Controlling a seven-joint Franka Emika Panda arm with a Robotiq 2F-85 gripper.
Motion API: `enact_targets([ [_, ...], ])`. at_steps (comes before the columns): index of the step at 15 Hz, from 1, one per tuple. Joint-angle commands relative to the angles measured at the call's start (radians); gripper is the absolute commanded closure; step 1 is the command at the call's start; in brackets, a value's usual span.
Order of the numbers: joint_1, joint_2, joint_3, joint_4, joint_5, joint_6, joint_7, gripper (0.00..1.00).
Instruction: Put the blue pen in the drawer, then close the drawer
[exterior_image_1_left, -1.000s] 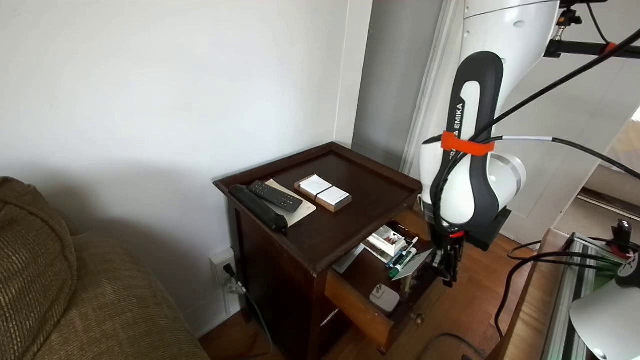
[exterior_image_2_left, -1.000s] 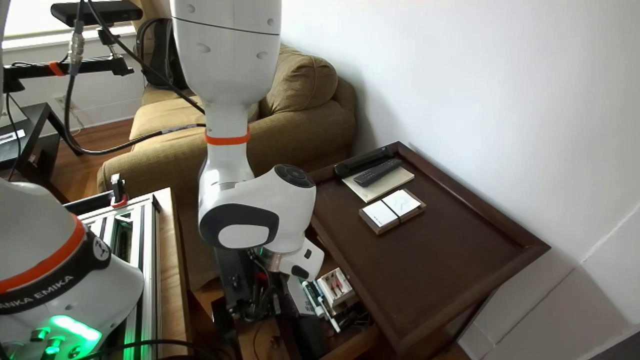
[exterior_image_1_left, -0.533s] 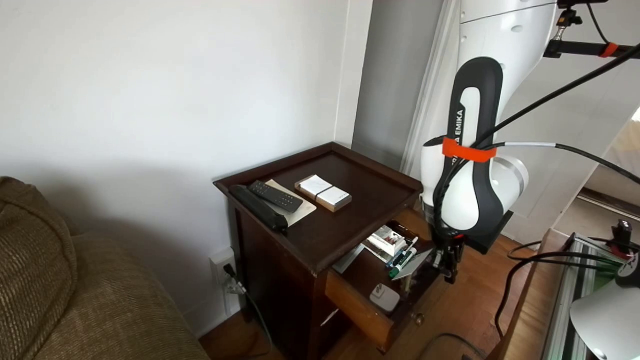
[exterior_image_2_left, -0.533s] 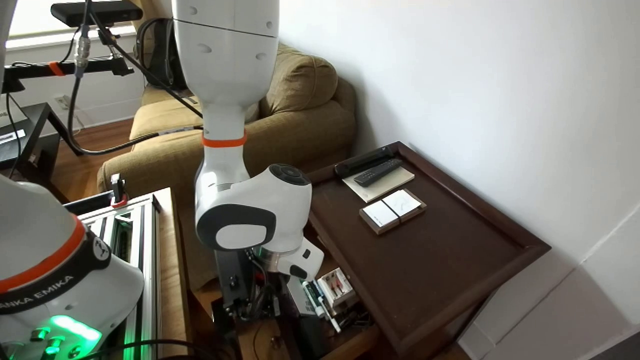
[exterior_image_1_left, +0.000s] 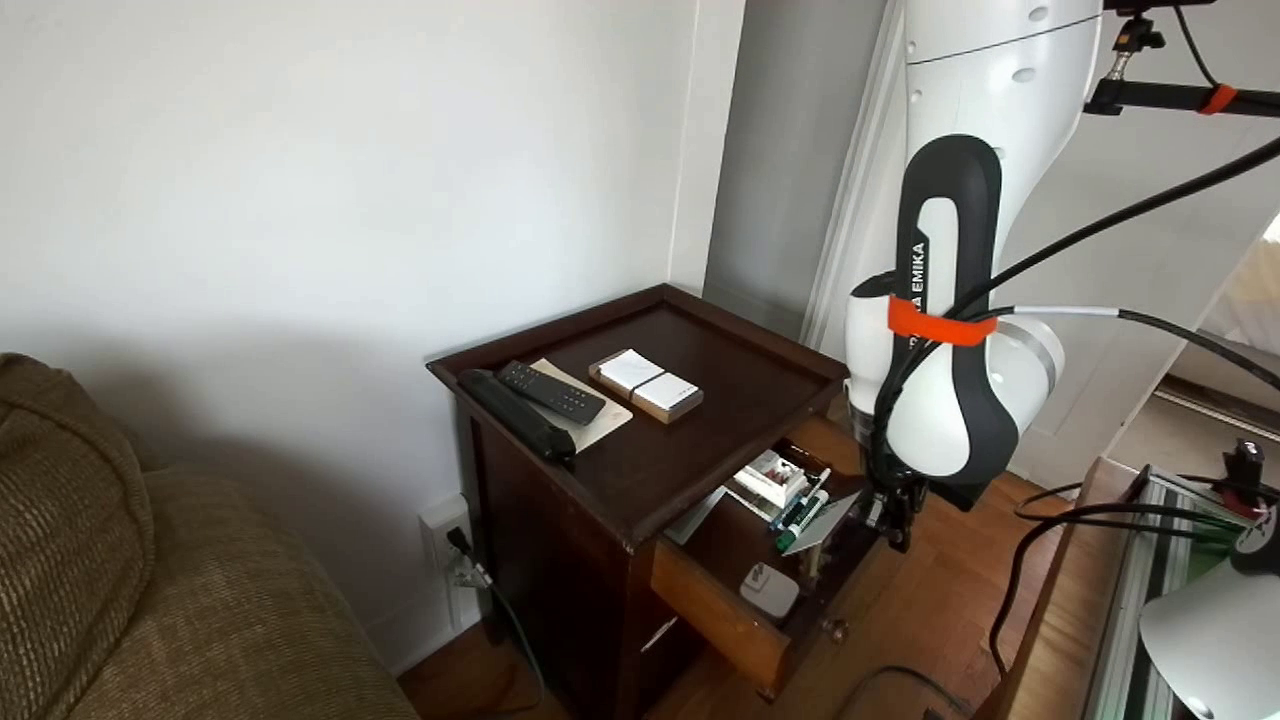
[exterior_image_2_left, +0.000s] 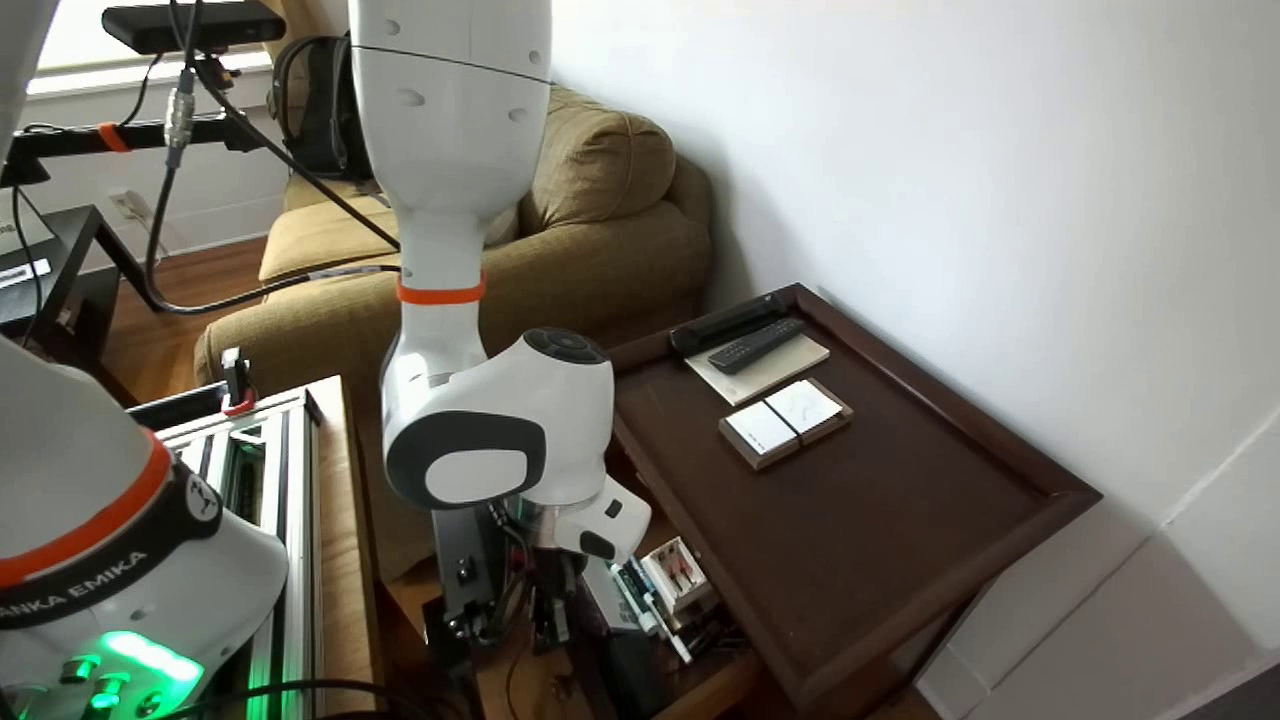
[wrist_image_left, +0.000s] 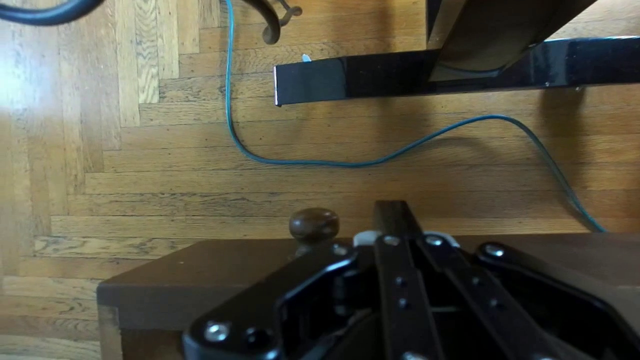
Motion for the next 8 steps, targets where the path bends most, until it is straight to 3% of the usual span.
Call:
enact_targets([
  [1,-0.073,-0.005,0.055,0.049,0.019,0.062,0.018,1.00],
  [5,-0.147,-0.025,0.098,0.044,0.023,0.104,0.019,1.00],
  [8,-0.152,-0.017,0.096,0.040,0.026,0.144,0.018,1.00],
])
